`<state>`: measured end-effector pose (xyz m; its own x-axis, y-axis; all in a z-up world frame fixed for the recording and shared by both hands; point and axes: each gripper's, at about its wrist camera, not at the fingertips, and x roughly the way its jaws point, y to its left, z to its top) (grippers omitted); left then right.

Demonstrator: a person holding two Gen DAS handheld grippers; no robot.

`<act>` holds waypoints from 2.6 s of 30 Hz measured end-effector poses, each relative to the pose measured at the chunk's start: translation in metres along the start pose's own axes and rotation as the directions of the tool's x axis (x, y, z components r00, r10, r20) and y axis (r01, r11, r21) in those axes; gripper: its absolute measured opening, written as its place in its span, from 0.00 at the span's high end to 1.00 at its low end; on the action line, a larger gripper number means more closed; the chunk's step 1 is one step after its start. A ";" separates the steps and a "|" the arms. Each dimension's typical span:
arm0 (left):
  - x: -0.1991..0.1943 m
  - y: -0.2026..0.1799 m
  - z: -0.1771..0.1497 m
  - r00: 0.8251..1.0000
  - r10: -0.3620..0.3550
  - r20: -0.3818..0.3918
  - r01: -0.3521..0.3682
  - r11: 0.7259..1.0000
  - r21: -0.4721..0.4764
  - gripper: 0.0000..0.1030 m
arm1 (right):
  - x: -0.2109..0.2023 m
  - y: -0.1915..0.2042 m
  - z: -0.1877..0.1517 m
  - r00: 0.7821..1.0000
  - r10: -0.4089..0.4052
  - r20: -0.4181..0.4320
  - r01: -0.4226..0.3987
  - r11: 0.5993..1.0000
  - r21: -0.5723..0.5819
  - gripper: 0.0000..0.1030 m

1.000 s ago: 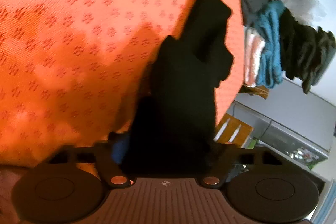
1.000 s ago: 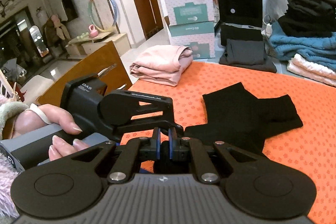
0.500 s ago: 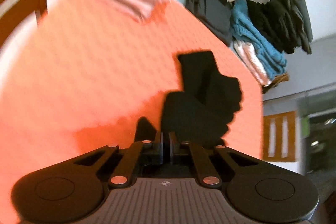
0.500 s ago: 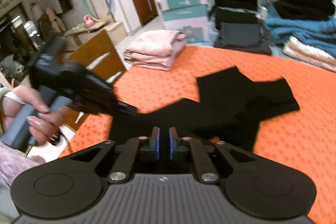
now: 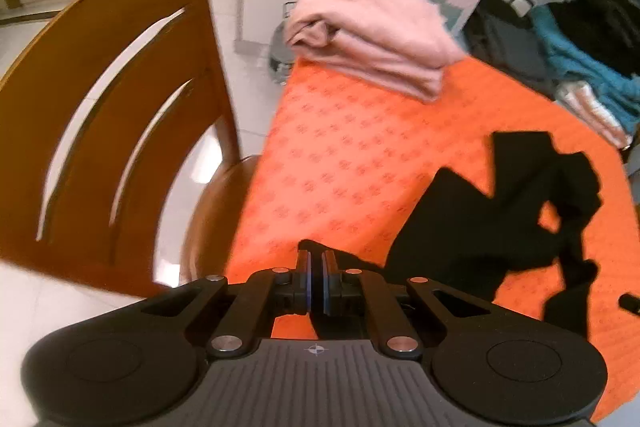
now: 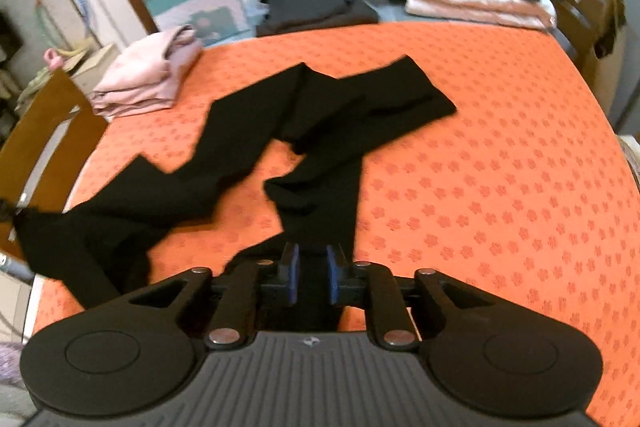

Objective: Fold clothes

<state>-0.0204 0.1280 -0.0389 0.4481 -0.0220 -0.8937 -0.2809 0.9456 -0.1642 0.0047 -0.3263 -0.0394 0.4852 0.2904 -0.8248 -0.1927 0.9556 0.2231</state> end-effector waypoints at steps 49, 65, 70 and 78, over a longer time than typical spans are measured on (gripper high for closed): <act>0.034 -0.004 -0.041 0.991 -0.125 -0.055 0.116 0.982 -0.150 0.44 | -0.074 -0.115 -0.035 0.909 -0.415 -0.042 0.418 0.902 0.108 0.95; 0.044 -0.008 -0.040 0.990 -0.144 -0.007 0.140 0.972 -0.187 0.90 | -0.010 -0.002 0.001 0.997 -0.060 -0.058 0.053 0.992 -0.114 0.60; 0.008 -0.011 -0.038 0.984 -0.140 0.106 0.156 0.974 -0.164 0.91 | 0.002 0.031 0.007 0.997 -0.006 -0.072 -0.008 0.980 -0.197 0.54; -0.049 0.003 -0.058 0.983 -0.101 0.156 0.124 0.982 -0.146 0.91 | 0.015 0.058 0.016 0.994 0.043 -0.105 -0.070 0.958 -0.278 0.54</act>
<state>-0.0927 0.1131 -0.0197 0.6009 -0.0661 -0.7966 -0.3444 0.8779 -0.3326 0.0145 -0.2659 -0.0303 0.3843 0.3239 -0.8645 -0.4563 0.8807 0.1271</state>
